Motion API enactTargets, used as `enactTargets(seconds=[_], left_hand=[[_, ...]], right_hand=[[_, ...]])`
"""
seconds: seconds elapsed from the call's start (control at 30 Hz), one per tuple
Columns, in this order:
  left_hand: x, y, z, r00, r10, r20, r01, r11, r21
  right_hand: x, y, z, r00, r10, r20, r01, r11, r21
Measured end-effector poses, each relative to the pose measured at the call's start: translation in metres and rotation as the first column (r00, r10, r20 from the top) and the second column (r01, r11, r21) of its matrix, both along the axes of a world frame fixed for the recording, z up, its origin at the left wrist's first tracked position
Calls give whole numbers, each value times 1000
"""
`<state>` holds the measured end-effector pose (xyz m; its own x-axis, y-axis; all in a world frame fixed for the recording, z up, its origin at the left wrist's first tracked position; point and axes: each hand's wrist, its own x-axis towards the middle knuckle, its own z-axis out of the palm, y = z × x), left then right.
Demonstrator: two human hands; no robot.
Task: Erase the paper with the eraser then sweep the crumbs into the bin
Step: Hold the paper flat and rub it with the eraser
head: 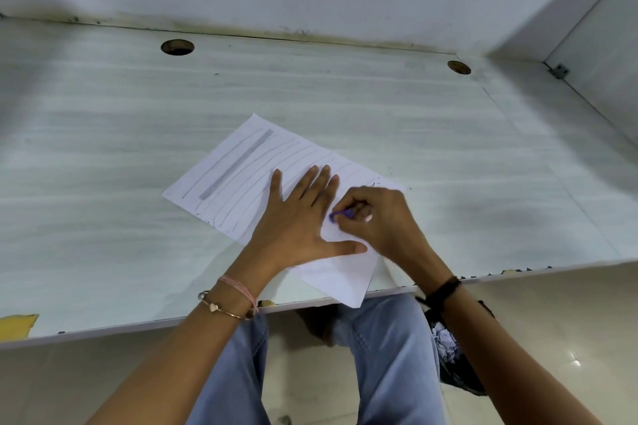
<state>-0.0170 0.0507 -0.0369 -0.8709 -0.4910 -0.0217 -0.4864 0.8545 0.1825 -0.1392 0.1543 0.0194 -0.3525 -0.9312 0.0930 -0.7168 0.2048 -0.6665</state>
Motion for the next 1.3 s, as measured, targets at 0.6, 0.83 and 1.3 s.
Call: enactTargets(seconds=[0.6,0.83,1.3], left_hand=[[0,0,-1,1000,0,-15,0,1000,3],[0,0,-2,1000,3,-25,-3,1000,12],[1,1,1,1000,3,-17,-3,1000,29]], right_hand=[[0,2,2,997,50,-51,-49,998,27],[-5,-4,2,999,-33,-25,32,999,-36],[-21,-3,0,998,-67,-10,67,997,-24]])
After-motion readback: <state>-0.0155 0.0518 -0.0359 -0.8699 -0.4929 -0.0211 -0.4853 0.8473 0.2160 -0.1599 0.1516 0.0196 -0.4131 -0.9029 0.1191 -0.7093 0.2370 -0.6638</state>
